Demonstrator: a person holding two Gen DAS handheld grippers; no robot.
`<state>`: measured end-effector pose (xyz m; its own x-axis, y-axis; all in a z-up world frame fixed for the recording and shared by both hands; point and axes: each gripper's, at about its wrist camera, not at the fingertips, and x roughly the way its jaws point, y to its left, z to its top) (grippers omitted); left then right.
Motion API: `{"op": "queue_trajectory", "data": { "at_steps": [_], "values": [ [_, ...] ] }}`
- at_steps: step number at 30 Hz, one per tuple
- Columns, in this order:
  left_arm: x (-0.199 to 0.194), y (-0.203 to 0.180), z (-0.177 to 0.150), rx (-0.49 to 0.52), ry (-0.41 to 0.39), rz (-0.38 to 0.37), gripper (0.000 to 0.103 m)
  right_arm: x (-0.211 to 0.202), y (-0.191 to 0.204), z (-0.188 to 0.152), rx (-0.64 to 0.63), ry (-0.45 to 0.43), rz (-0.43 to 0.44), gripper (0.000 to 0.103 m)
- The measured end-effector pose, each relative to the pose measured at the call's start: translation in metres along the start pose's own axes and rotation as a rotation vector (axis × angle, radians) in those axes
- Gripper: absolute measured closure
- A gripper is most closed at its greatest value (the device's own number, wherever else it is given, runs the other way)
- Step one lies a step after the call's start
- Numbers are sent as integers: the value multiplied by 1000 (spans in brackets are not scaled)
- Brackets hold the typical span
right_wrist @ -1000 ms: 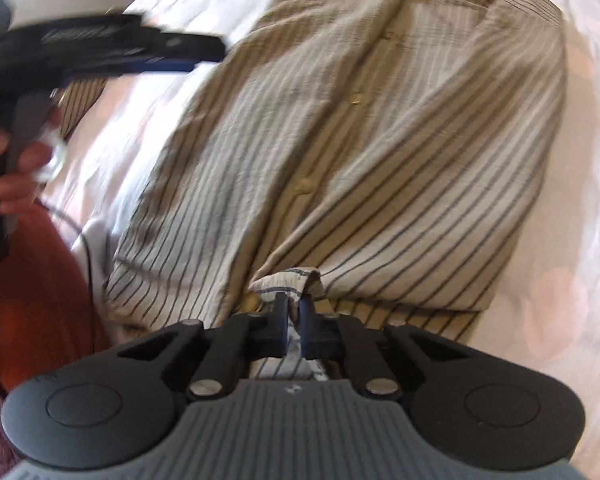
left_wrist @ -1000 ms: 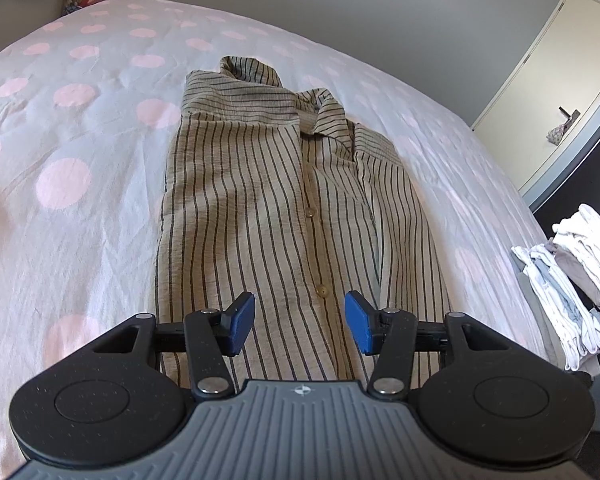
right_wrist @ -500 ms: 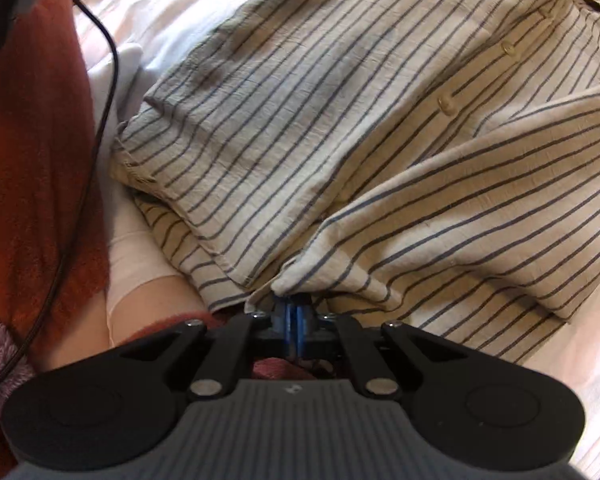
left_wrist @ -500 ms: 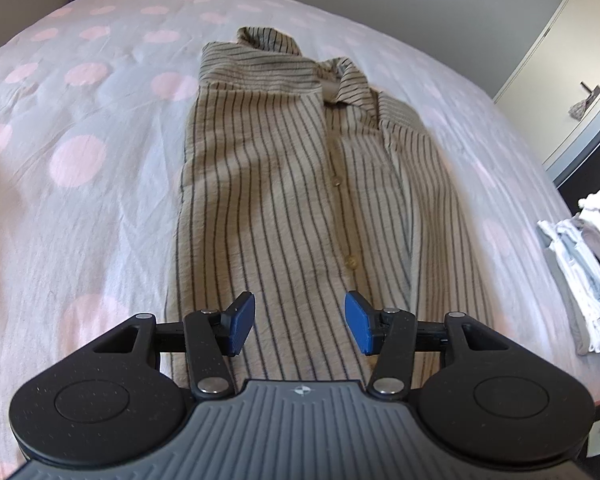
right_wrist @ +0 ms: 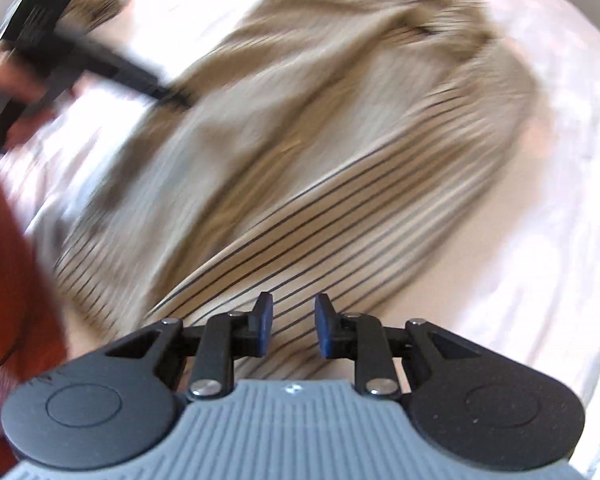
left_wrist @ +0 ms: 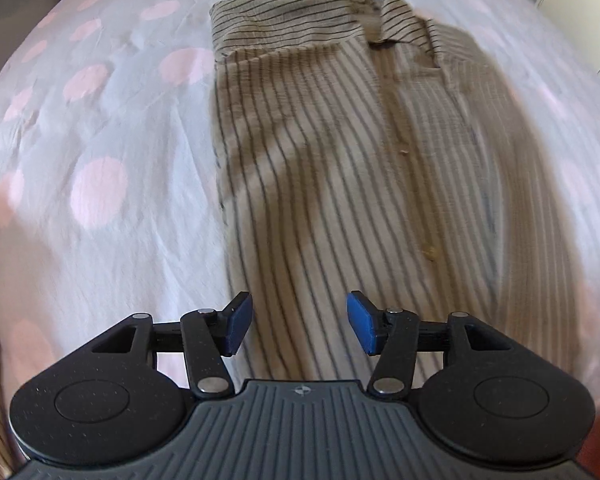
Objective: Fold clothes
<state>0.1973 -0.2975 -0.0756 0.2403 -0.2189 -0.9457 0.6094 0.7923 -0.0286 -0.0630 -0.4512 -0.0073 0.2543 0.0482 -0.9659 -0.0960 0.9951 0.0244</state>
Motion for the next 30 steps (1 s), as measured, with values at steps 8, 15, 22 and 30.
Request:
{"op": "queue_trajectory", "data": {
  "at_steps": [8, 15, 22, 30],
  "values": [
    [33, 11, 33, 26, 70, 93, 52, 16, -100, 95, 208, -66, -92, 64],
    [42, 17, 37, 35, 56, 95, 52, 47, -171, 186, 337, -138, -142, 61],
    [48, 33, 44, -24, 34, 24, 52, 105, -203, 248, 414, -146, -214, 57],
    [56, 35, 47, -23, 37, -6, 52, 154, -213, 261, 508, -117, -238, 59]
  ]
}}
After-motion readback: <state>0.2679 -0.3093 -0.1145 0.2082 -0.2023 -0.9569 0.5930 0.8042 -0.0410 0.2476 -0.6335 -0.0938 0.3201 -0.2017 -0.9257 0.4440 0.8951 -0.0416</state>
